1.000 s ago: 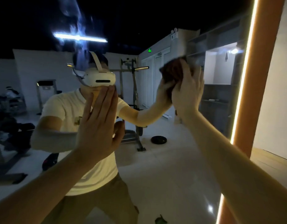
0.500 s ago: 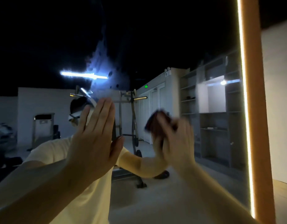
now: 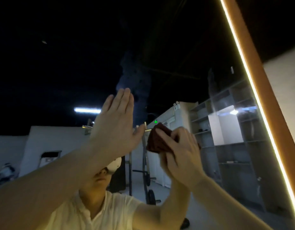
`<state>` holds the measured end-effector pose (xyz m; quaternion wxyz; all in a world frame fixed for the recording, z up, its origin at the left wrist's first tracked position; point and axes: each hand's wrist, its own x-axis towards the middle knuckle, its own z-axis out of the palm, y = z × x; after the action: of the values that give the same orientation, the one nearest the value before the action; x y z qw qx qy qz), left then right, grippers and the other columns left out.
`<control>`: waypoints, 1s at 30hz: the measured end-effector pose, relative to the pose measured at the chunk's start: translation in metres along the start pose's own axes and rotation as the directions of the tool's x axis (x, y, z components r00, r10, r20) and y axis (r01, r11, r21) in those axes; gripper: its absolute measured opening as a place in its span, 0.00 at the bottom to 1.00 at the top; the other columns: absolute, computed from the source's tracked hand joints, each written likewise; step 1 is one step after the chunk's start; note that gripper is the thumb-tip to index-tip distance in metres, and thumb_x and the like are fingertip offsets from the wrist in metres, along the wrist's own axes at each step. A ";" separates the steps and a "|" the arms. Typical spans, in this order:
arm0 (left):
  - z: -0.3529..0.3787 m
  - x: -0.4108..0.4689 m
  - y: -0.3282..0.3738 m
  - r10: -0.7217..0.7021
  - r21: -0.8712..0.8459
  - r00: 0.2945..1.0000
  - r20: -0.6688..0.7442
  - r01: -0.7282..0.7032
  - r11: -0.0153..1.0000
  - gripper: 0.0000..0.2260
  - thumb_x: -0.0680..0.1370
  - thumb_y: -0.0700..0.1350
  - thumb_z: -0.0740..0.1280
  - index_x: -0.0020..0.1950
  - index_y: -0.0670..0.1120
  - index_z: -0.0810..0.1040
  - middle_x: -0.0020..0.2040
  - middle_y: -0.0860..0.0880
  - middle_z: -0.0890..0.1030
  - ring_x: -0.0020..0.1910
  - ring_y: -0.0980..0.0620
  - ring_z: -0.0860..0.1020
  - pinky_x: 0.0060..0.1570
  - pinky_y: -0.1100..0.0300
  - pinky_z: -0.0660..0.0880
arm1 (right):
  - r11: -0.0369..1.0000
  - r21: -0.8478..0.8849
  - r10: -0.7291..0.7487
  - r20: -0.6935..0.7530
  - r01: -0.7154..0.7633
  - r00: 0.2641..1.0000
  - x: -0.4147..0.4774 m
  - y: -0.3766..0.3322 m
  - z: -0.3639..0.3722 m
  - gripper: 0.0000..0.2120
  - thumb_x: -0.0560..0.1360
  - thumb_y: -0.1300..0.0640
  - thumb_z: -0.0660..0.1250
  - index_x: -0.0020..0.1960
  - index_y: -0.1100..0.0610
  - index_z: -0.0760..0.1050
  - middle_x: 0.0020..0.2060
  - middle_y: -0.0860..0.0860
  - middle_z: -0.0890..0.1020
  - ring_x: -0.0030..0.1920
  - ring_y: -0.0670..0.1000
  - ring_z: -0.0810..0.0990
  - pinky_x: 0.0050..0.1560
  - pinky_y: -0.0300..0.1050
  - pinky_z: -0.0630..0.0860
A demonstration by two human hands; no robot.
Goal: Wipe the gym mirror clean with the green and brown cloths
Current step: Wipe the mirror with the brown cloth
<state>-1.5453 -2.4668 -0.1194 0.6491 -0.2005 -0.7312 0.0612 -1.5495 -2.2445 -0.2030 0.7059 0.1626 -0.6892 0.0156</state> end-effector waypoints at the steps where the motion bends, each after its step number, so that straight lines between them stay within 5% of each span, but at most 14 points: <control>1: 0.003 -0.001 0.000 -0.006 0.011 1.000 0.003 0.006 1.000 0.42 0.78 0.66 0.37 0.83 0.38 0.42 0.84 0.39 0.44 0.84 0.44 0.43 0.82 0.46 0.44 | 0.998 -0.036 0.042 -0.017 -0.043 0.999 0.015 0.005 -0.002 0.29 0.74 0.51 0.59 0.75 0.42 0.66 0.56 0.52 0.67 0.54 0.54 0.70 0.57 0.52 0.71; 5: 0.008 -0.001 0.000 -0.026 0.025 1.000 -0.016 0.027 0.999 0.39 0.81 0.65 0.39 0.83 0.40 0.37 0.84 0.41 0.38 0.83 0.45 0.38 0.82 0.47 0.40 | 0.942 -0.250 0.210 -0.084 -0.224 0.974 0.139 0.008 -0.011 0.33 0.77 0.59 0.64 0.80 0.43 0.63 0.64 0.56 0.68 0.65 0.59 0.68 0.66 0.55 0.67; 8: 0.011 0.001 0.002 -0.030 0.056 0.999 -0.016 0.031 0.998 0.40 0.81 0.66 0.40 0.83 0.40 0.38 0.84 0.41 0.39 0.83 0.45 0.38 0.82 0.46 0.40 | 0.935 -0.220 0.250 -0.144 -0.277 0.957 0.183 -0.011 0.000 0.32 0.77 0.60 0.64 0.79 0.44 0.65 0.65 0.55 0.69 0.65 0.59 0.68 0.67 0.56 0.67; 12: 0.011 0.001 0.002 -0.025 0.034 1.000 -0.017 0.026 0.999 0.38 0.83 0.65 0.41 0.83 0.40 0.40 0.84 0.41 0.41 0.83 0.46 0.39 0.82 0.48 0.39 | 0.981 -0.142 0.105 -0.173 -0.131 0.979 0.133 -0.038 0.012 0.29 0.77 0.61 0.61 0.77 0.45 0.70 0.62 0.53 0.71 0.61 0.56 0.70 0.63 0.51 0.67; 20: -0.006 -0.003 -0.005 0.052 -0.107 0.997 0.055 -0.046 0.993 0.36 0.78 0.56 0.40 0.84 0.40 0.42 0.84 0.42 0.41 0.83 0.48 0.38 0.80 0.52 0.35 | 0.996 -0.051 -0.077 0.035 0.079 0.996 -0.046 -0.030 -0.004 0.26 0.75 0.51 0.60 0.73 0.46 0.73 0.55 0.50 0.69 0.54 0.52 0.70 0.55 0.56 0.76; 25: -0.001 -0.005 -0.005 0.051 -0.073 0.998 0.044 -0.048 0.996 0.39 0.76 0.60 0.35 0.84 0.41 0.41 0.84 0.42 0.39 0.83 0.49 0.37 0.80 0.51 0.35 | 0.944 -0.312 0.110 -0.019 -0.111 0.994 0.100 -0.001 -0.015 0.35 0.77 0.53 0.65 0.81 0.42 0.59 0.66 0.56 0.66 0.64 0.59 0.68 0.65 0.55 0.68; 30: -0.008 -0.005 0.006 -0.040 -0.029 0.996 0.073 0.042 0.999 0.37 0.77 0.57 0.36 0.84 0.42 0.42 0.85 0.44 0.41 0.83 0.50 0.39 0.81 0.51 0.38 | 0.962 -0.162 0.200 -0.115 -0.217 0.973 0.157 -0.025 0.001 0.29 0.79 0.55 0.63 0.80 0.45 0.64 0.67 0.55 0.68 0.66 0.59 0.67 0.67 0.55 0.66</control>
<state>-1.5360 -2.4641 -0.1247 0.6200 -0.1930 -0.7592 0.0438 -1.5369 -2.2999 -0.0549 0.7446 0.0257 -0.6659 0.0378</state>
